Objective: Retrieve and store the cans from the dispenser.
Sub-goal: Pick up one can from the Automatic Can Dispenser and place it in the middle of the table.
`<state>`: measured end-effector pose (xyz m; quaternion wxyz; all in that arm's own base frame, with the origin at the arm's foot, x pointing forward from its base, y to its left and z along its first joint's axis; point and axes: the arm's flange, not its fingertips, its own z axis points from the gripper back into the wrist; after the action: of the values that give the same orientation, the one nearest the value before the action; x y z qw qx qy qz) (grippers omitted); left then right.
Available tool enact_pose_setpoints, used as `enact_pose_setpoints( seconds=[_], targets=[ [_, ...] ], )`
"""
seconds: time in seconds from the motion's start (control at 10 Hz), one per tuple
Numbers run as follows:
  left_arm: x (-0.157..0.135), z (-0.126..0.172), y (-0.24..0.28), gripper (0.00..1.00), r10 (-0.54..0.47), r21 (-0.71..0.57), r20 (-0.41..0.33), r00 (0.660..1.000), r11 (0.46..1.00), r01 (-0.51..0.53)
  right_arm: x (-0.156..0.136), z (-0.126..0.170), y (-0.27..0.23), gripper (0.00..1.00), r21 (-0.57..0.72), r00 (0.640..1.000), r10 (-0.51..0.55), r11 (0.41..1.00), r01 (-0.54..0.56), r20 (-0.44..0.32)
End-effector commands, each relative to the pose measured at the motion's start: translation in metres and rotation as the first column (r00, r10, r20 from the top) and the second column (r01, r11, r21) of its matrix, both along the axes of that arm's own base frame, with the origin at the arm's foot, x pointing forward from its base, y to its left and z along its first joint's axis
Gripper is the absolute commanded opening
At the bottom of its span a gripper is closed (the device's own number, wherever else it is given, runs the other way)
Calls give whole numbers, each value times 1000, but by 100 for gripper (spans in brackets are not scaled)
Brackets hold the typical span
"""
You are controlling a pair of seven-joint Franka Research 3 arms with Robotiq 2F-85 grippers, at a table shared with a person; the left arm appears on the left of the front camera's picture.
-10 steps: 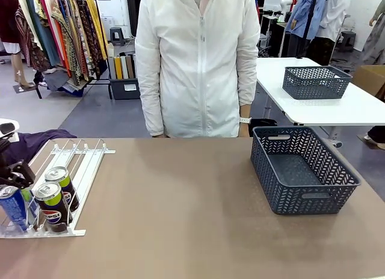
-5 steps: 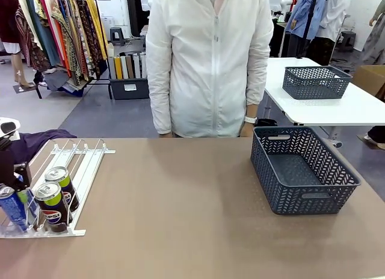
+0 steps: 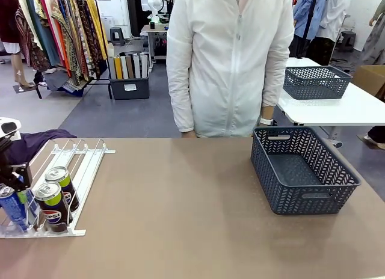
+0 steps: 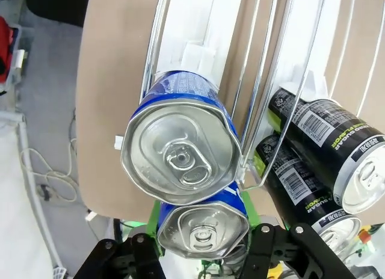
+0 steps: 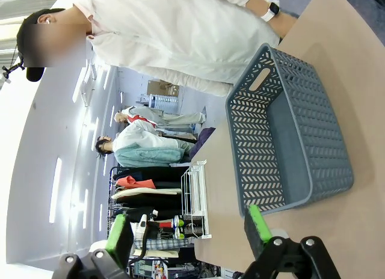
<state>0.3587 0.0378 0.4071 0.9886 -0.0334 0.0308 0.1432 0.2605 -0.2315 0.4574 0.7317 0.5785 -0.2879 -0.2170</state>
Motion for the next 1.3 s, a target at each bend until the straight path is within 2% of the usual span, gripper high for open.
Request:
enact_pose_setpoints(
  seconds=[0.0,0.2,0.3,0.6,0.7,0.9,1.0,1.1,1.2],
  targets=[
    [-27,-11,-5,0,-53,1,38,998,999,53,2,3,0,100,16,1000,-9,1000,9,22],
    [-53,38,-12,0,-106,20,88,990,994,105,2,3,0,100,16,1000,-9,1000,9,22],
    [-68,67,-12,0,-105,15,85,991,994,104,2,3,0,100,16,1000,-9,1000,9,22],
    [-106,135,-11,0,-266,-10,168,949,962,272,2,3,0,100,16,1000,-9,1000,9,22],
    [-115,149,-6,0,-294,-13,201,934,953,303,2,3,0,100,16,1000,-9,1000,9,22],
    [-124,159,6,0,-280,-54,267,922,951,304,2,3,0,100,16,1000,-9,1000,9,22],
    [-125,159,14,0,-237,-98,289,927,956,275,2,3,0,100,16,1000,-9,1000,9,22],
    [-128,161,-3,0,-270,-12,238,933,960,280,2,3,0,100,16,1000,-9,1000,9,22],
    [-128,161,-3,0,-270,-12,238,933,960,280,2,3,0,100,16,1000,-9,1000,9,22]
  ],
)
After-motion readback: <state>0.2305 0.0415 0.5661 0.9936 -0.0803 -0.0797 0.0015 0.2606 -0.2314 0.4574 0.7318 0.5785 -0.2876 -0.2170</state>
